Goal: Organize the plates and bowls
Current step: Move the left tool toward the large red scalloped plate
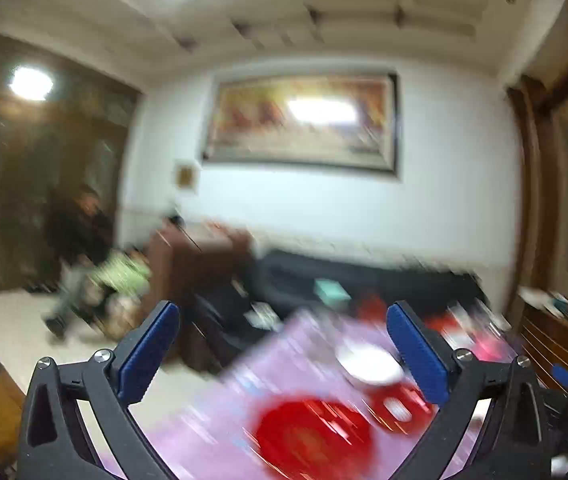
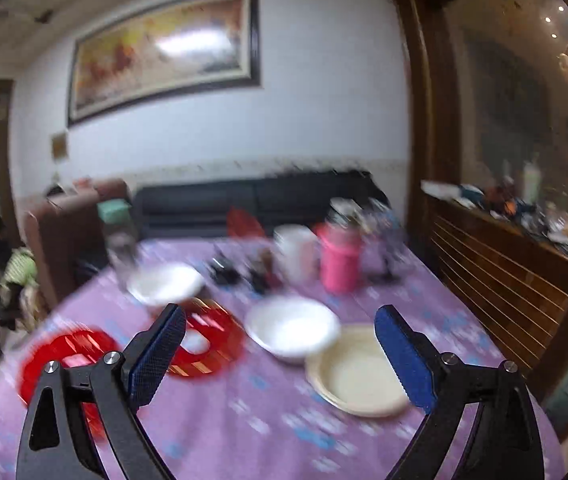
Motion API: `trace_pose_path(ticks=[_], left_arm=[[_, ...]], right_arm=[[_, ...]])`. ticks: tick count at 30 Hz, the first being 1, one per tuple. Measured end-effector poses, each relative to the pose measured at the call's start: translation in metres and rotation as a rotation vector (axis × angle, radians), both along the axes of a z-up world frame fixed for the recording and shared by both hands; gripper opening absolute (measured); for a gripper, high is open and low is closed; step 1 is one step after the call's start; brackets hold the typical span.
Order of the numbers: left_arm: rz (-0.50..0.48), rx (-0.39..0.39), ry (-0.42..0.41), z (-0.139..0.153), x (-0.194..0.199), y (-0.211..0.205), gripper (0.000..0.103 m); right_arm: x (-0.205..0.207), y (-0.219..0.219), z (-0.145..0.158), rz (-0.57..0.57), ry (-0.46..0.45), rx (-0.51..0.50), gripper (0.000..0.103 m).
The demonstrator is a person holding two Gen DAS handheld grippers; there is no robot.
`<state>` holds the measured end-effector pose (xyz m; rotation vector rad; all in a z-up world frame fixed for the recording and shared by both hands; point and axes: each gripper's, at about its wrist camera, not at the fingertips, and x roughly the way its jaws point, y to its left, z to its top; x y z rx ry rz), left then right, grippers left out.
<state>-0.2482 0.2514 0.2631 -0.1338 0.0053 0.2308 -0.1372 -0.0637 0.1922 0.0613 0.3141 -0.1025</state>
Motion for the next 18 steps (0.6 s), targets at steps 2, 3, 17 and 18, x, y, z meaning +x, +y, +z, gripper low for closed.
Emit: trace_pose_path(ticks=[2,3,17,18], left_arm=[[0.053,0.019,0.034,0.010,0.009,0.025,0.103],[0.069,0.019,0.088,0.010,0.017,0.037,0.103],[-0.180,-0.292,0.609,-0.138,0.151,0.103,0.103],[-0.182,-0.319,0.634,-0.144,0.159,0.105,0.103]], right_arm=[[0.020,0.024,0.006,0.087,0.026,0.056,0.097],[0.034,0.037,0.005,0.144,0.066,0.104,0.097],[0.119,0.077,-0.119,0.281,0.510,0.255,0.087],[0.120,0.077,-0.120,0.289,0.516,0.253,0.087]])
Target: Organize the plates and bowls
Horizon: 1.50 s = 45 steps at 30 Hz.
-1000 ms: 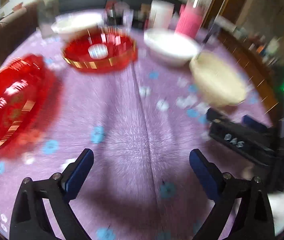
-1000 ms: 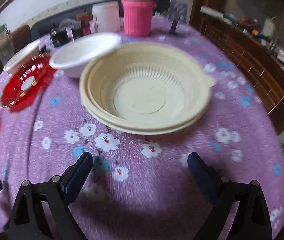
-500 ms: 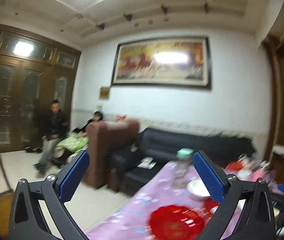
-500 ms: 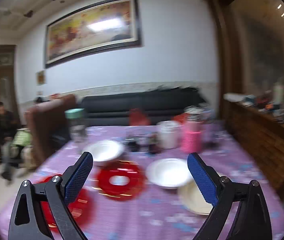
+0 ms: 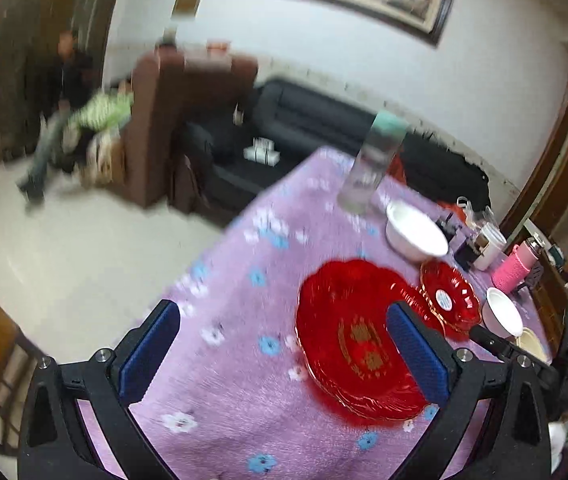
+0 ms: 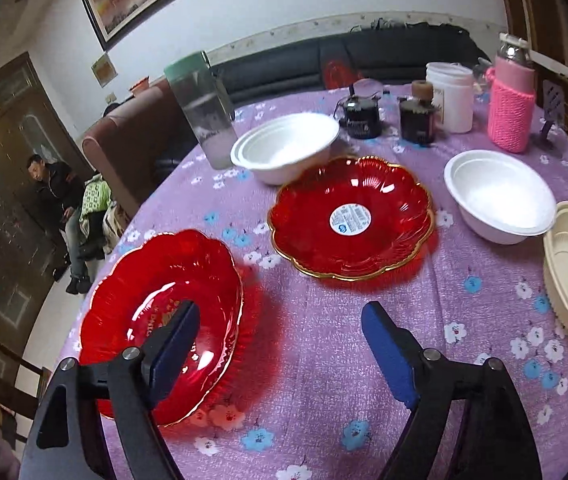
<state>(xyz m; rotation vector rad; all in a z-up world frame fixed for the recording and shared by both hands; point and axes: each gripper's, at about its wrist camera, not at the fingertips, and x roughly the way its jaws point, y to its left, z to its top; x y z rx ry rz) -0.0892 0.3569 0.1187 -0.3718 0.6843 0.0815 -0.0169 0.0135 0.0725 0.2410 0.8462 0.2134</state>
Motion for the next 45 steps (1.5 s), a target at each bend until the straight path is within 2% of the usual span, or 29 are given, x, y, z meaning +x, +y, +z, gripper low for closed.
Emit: trace_pose_path(ticks=[5,7,9,12,17,19,21,22,23,25,27,31,36,39,42,45], left_arm=[[-0.011,-0.015,0.077,-0.027,0.031,-0.006,0.101],[-0.030,-0.027,0.113,-0.036,0.046,-0.010,0.094],[-0.050,-0.026,0.150,-0.044,0.061,-0.013,0.080],[-0.076,-0.030,0.219,-0.061,0.080,-0.021,0.068],[-0.105,-0.036,0.294,-0.084,0.095,-0.034,0.058],[-0.120,-0.053,0.311,-0.091,0.099,-0.038,0.049],[-0.134,-0.062,0.326,-0.094,0.101,-0.042,0.026],[-0.123,-0.049,0.331,-0.096,0.102,-0.043,0.020],[-0.117,-0.049,0.329,-0.097,0.102,-0.043,0.018],[-0.103,-0.070,0.322,-0.097,0.100,-0.039,0.017],[-0.085,-0.074,0.313,-0.094,0.097,-0.037,0.016],[-0.079,-0.054,0.267,-0.074,0.090,-0.038,0.014],[-0.065,-0.045,0.154,-0.022,0.078,-0.030,0.014],[-0.045,-0.010,0.100,0.004,0.073,-0.026,0.014],[-0.025,0.013,0.089,0.008,0.073,-0.021,0.014],[-0.002,0.007,0.126,-0.009,0.077,-0.013,0.014]], right_arm=[[0.014,0.014,-0.014,0.040,0.043,-0.018,0.086],[0.021,0.020,-0.020,0.055,0.063,-0.013,0.083],[0.026,0.025,-0.025,0.069,0.086,-0.004,0.077],[0.033,0.036,-0.032,0.102,0.122,0.007,0.069],[0.039,0.052,-0.044,0.141,0.152,-0.018,0.056],[0.041,0.057,-0.049,0.148,0.164,-0.020,0.050],[0.043,0.060,-0.052,0.154,0.172,-0.022,0.038],[0.044,0.062,-0.053,0.157,0.169,-0.023,0.035],[0.043,0.063,-0.053,0.160,0.165,-0.026,0.028],[0.044,0.064,-0.053,0.153,0.162,-0.038,0.024],[0.045,0.060,-0.054,0.151,0.166,-0.020,0.014],[0.040,0.062,-0.038,0.150,0.111,-0.022,0.013],[0.041,0.067,0.004,0.170,0.023,0.011,0.013],[0.043,0.074,0.028,0.196,-0.023,0.025,0.013],[0.048,0.086,0.034,0.216,-0.035,0.024,0.013],[0.049,0.095,0.021,0.220,-0.014,0.007,0.013]])
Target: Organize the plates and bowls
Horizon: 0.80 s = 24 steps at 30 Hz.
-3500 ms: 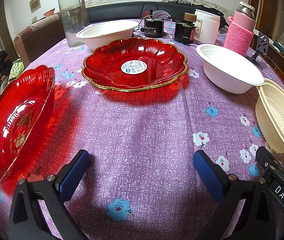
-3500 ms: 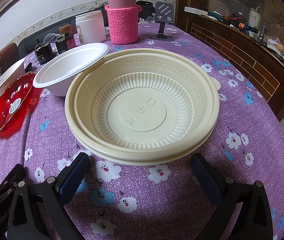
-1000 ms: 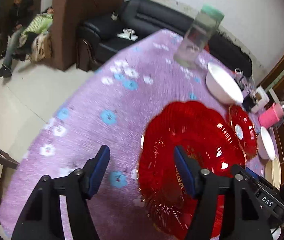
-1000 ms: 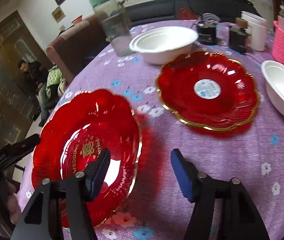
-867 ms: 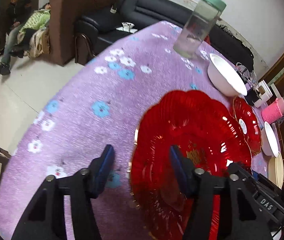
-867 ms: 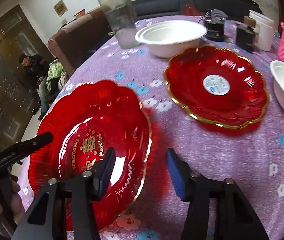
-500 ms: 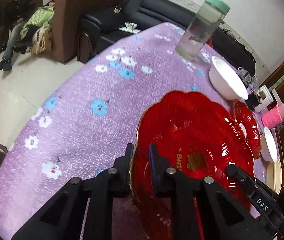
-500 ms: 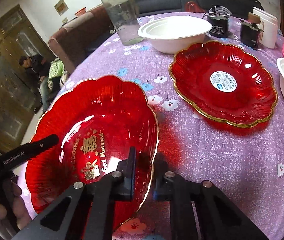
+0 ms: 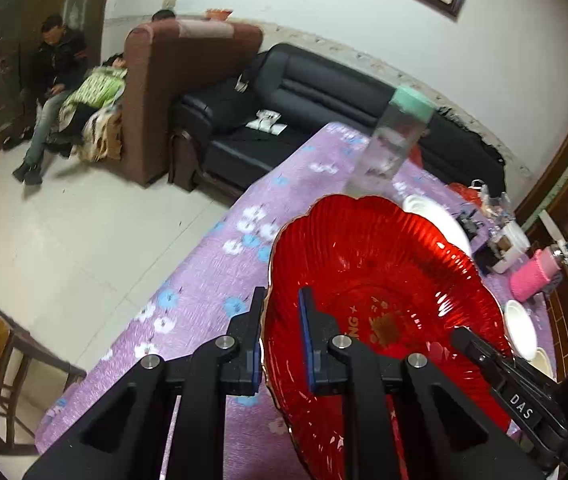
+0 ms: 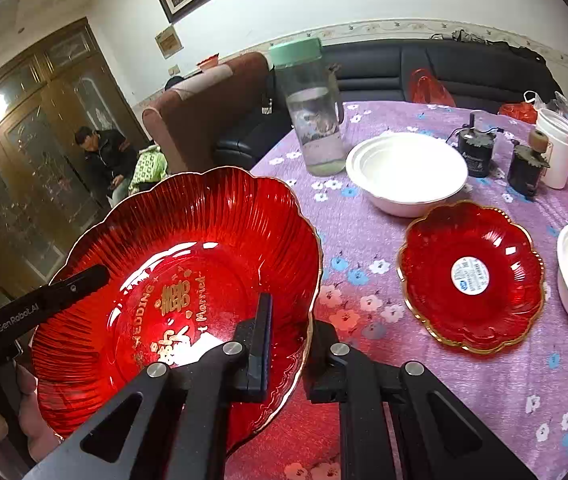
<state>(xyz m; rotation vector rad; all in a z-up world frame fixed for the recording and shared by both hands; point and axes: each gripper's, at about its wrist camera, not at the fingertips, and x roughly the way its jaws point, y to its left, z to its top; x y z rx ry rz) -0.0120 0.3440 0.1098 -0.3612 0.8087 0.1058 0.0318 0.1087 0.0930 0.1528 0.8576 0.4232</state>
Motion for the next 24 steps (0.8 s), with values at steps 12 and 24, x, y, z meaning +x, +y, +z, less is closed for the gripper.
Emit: trace_pose_path(ticks=[12,24], left_arm=[[0.015,0.002,0.148,-0.081,0.018,-0.002,0.019],[0.119,0.022,0.014,-0.032,-0.031,0.002,0.076]], right_arm=[[0.005,0.004,-0.068,-0.013,0.085,-0.092,0.014],[-0.013,-0.021,-0.044,-0.046,0.016,-0.067,0.033]])
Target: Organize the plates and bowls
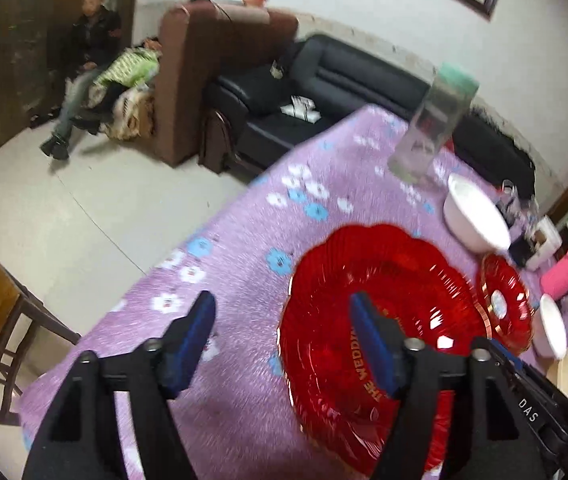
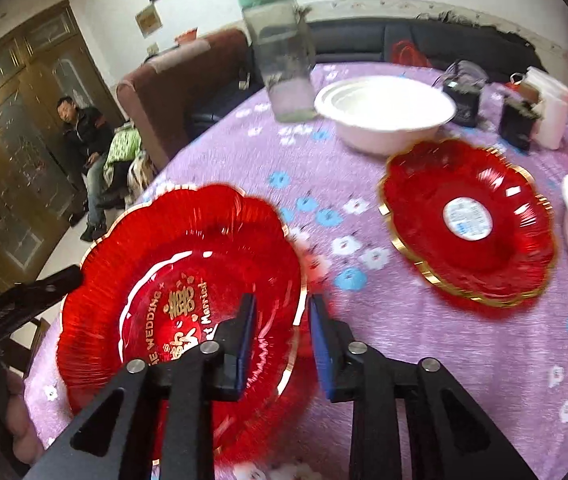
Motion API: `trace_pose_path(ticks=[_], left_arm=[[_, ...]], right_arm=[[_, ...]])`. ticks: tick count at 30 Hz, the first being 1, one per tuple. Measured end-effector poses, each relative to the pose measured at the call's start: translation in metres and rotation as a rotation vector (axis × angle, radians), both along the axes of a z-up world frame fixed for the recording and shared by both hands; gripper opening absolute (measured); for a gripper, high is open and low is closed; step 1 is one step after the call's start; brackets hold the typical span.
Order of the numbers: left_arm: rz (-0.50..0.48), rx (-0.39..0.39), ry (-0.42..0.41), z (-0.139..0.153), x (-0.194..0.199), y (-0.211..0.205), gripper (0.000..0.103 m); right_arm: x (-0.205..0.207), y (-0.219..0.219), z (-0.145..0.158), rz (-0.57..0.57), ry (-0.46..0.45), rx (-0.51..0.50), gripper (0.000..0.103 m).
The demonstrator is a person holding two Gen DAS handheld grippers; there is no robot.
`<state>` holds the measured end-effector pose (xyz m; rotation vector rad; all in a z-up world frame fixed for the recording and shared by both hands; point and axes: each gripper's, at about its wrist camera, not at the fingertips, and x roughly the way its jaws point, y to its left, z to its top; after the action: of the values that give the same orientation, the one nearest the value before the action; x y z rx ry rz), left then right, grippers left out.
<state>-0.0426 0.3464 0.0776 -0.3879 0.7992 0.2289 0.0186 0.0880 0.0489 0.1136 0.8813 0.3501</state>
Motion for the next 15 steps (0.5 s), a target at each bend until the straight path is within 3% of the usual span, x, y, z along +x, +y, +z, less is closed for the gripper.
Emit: trace_pose_path(ticks=[3,7,11,15], left_arm=[[0.038,0.006,-0.066,0.019,-0.023,-0.004,0.080],[0.018,0.051,-0.155,0.043,-0.052,-0.029,0.081],[-0.068,0.090,-0.141,0.055,-0.070,-0.065,0.081],[-0.090,0.194,-0.155,0.065,-0.088,-0.105,0.081]], right_arm=[[-0.011,-0.011,0.009,-0.009,-0.019,0.002,0.034],[-0.035,-0.030,0.019,-0.029,-0.042,0.028,0.034],[-0.064,-0.054,0.028,-0.066,-0.080,0.057,0.034],[-0.095,-0.079,0.035,-0.118,-0.109,0.093,0.037]])
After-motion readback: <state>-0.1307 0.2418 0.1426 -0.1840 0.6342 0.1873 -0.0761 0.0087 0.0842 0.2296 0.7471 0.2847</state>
